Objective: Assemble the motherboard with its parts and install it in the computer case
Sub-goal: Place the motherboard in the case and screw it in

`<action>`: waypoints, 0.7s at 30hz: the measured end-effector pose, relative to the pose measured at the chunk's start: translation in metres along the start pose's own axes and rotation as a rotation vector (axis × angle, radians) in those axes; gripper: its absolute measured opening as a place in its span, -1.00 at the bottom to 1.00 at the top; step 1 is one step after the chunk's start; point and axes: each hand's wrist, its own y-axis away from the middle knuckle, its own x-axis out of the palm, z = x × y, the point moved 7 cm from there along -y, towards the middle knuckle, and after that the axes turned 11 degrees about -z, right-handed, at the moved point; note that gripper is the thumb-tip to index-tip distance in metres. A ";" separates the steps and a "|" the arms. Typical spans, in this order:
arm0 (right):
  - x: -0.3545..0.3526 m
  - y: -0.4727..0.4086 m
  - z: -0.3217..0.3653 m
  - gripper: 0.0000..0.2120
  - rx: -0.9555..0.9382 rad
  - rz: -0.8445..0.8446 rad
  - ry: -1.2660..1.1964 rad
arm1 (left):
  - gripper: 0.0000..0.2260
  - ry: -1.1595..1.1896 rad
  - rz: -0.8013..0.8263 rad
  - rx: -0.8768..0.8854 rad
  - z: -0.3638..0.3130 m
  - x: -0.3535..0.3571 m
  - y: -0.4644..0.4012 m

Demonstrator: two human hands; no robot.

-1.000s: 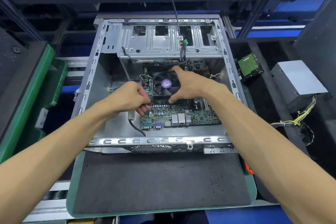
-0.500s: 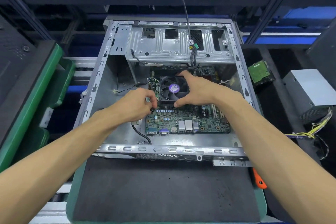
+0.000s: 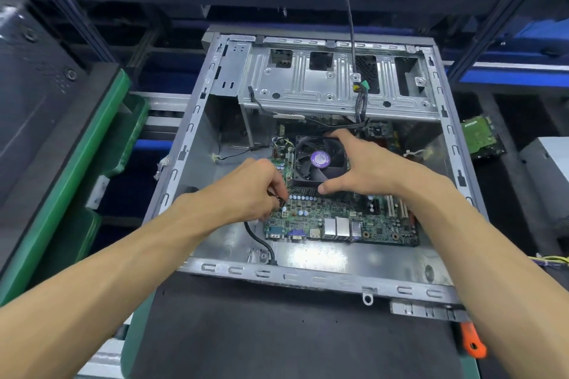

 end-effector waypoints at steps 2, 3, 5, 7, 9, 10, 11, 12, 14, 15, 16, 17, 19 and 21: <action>-0.001 0.001 0.000 0.05 0.005 0.003 0.007 | -0.84 -0.031 -0.001 0.017 0.000 0.001 0.001; -0.001 0.001 0.000 0.05 0.009 0.004 0.010 | -0.83 -0.041 -0.007 0.020 0.001 0.001 0.001; -0.001 0.002 0.001 0.05 0.014 0.004 0.020 | -0.82 -0.047 -0.030 0.018 -0.001 -0.001 0.001; -0.003 0.004 0.002 0.04 0.014 -0.004 0.044 | -0.79 -0.037 -0.049 0.011 -0.004 -0.004 0.001; -0.007 0.008 0.005 0.05 0.018 -0.031 0.074 | -0.77 0.009 -0.052 -0.010 -0.010 -0.007 0.002; -0.011 0.011 0.006 0.05 0.022 -0.060 0.090 | -0.76 0.044 -0.052 -0.023 -0.013 -0.009 0.003; -0.015 0.015 0.006 0.03 0.028 -0.095 0.114 | -0.77 0.084 -0.052 -0.035 -0.015 -0.010 0.004; -0.020 0.018 0.006 -0.01 0.034 -0.136 0.149 | -0.78 0.133 -0.048 -0.047 -0.017 -0.010 0.004; -0.028 0.026 0.008 -0.24 0.035 -0.234 0.199 | -0.82 0.242 -0.026 -0.072 -0.021 -0.010 0.005; -0.033 0.029 0.010 -0.45 0.021 -0.307 0.166 | -0.85 0.294 -0.015 -0.082 -0.023 -0.010 0.005; -0.038 0.031 0.013 -0.64 0.002 -0.380 0.077 | -0.89 0.347 -0.009 -0.090 -0.025 -0.011 0.005; -0.043 0.032 0.017 -0.72 -0.013 -0.432 -0.038 | -0.93 0.407 -0.009 -0.096 -0.027 -0.013 0.004; -0.042 0.030 0.023 -0.72 -0.030 -0.401 -0.183 | -0.96 0.532 -0.017 -0.095 -0.033 -0.019 0.003; -0.030 0.028 0.031 -0.76 -0.035 -0.229 -0.234 | -0.95 0.630 -0.018 -0.080 -0.038 -0.023 0.002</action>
